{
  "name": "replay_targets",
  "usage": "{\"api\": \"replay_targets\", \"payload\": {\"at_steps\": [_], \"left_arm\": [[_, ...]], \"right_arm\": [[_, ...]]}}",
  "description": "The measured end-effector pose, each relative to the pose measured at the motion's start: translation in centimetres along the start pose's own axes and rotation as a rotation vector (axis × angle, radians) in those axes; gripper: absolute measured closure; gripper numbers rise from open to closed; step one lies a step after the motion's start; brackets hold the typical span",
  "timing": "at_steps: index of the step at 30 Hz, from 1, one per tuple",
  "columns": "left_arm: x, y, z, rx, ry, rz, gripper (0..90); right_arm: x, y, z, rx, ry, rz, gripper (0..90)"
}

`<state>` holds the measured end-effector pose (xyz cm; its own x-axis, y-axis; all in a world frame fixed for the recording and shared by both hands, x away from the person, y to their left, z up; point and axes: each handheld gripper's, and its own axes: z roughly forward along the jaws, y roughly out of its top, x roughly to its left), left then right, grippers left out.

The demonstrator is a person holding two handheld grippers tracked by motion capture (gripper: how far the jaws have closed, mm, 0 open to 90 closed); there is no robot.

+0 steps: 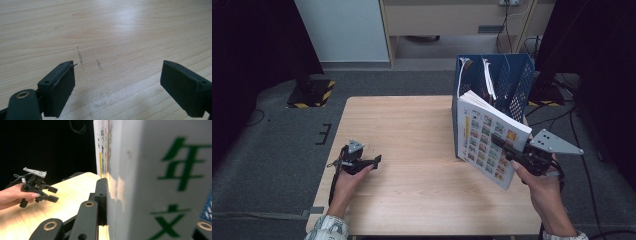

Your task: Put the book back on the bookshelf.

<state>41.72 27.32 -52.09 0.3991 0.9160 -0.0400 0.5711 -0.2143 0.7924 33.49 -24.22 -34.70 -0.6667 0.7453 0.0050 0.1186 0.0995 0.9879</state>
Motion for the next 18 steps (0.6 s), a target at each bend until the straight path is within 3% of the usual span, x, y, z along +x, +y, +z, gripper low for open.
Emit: {"api": "replay_targets", "payload": {"at_steps": [18], "left_arm": [[0.0,0.0,-0.1,0.001,0.0,0.003,12.4]], "right_arm": [[-1.5,2.1,-2.0,-0.031,-0.08,0.006,74.0]]}}
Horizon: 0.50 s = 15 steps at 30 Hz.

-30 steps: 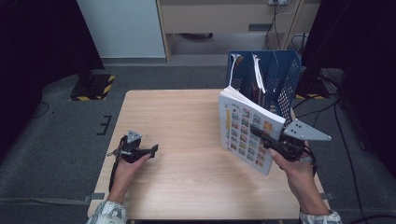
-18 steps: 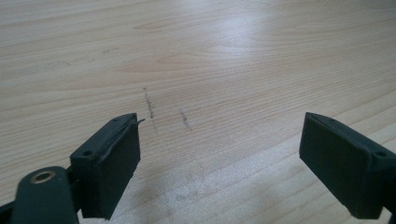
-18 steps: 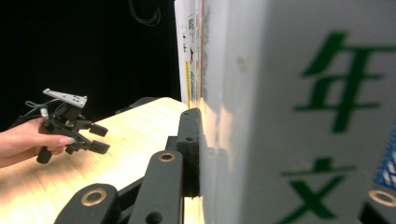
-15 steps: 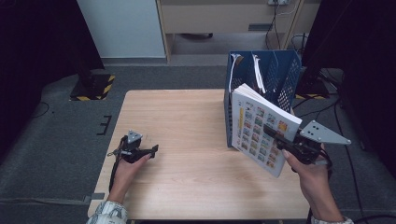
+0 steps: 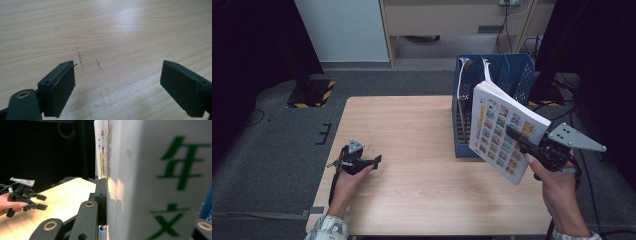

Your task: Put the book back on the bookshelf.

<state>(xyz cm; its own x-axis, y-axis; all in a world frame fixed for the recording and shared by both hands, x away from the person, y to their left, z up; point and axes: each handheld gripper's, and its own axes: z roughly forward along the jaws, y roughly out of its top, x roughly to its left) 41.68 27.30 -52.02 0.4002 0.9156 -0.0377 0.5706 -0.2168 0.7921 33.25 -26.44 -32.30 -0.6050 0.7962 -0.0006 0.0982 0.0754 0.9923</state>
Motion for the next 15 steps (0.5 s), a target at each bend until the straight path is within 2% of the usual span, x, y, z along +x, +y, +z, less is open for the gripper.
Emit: {"api": "replay_targets", "payload": {"at_steps": [12,15], "left_arm": [[0.0,0.0,0.0,0.0,0.001,0.004,12.9],[0.0,0.0,0.0,0.002,0.0,0.006,12.8]], "right_arm": [[-1.2,0.7,-0.5,-0.003,-0.051,0.003,74.0],[-1.8,1.0,-0.5,-0.01,-0.07,0.005,74.0]]}}
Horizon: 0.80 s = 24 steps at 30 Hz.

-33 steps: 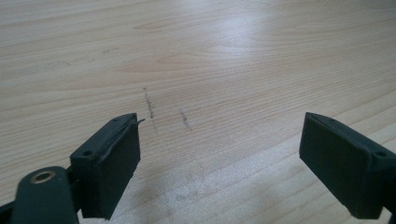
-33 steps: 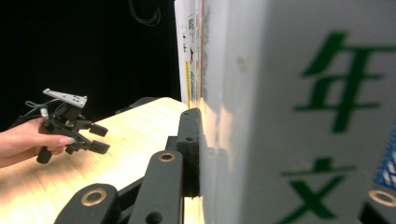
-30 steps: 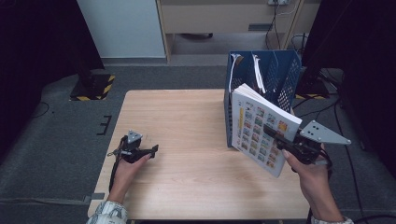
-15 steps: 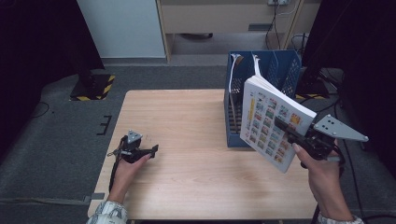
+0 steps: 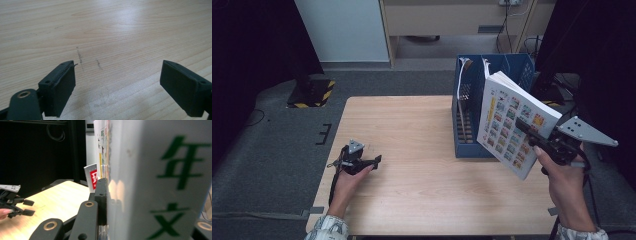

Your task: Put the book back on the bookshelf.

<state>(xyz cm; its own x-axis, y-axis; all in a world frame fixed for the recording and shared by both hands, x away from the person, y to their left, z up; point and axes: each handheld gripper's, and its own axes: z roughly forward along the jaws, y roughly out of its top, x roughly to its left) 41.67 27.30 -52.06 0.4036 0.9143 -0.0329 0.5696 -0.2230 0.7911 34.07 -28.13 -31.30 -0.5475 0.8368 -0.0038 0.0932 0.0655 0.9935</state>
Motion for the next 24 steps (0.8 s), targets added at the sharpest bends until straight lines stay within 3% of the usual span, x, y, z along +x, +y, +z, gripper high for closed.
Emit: {"api": "replay_targets", "payload": {"at_steps": [24], "left_arm": [[0.0,0.0,0.0,-0.004,0.001,-0.001,12.9]], "right_arm": [[-2.6,0.1,-1.0,0.011,-0.119,0.008,74.0]]}}
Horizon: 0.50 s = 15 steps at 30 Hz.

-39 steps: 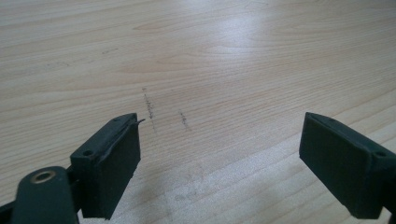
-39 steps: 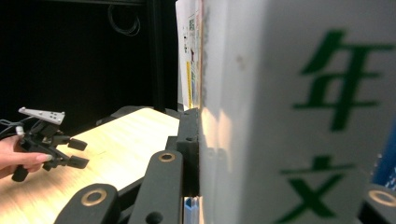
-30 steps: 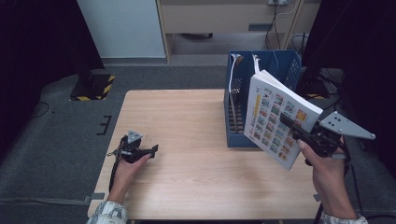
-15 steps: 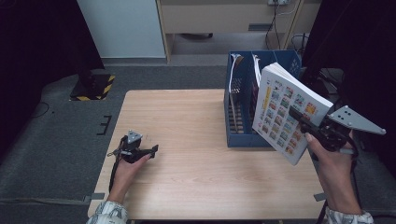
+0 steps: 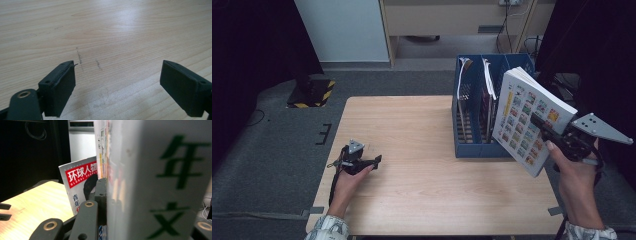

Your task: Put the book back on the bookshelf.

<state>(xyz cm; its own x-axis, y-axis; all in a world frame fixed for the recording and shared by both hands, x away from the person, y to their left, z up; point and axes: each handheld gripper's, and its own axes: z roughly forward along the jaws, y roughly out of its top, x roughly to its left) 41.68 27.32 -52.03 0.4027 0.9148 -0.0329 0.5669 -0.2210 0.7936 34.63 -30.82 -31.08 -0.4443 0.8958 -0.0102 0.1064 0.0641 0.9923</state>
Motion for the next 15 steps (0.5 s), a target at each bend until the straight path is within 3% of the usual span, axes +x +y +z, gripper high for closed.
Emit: {"api": "replay_targets", "payload": {"at_steps": [15], "left_arm": [[0.1,0.0,0.0,-0.003,0.002,-0.005,12.8]], "right_arm": [[-1.3,-0.1,0.2,0.009,-0.054,0.008,74.0]]}}
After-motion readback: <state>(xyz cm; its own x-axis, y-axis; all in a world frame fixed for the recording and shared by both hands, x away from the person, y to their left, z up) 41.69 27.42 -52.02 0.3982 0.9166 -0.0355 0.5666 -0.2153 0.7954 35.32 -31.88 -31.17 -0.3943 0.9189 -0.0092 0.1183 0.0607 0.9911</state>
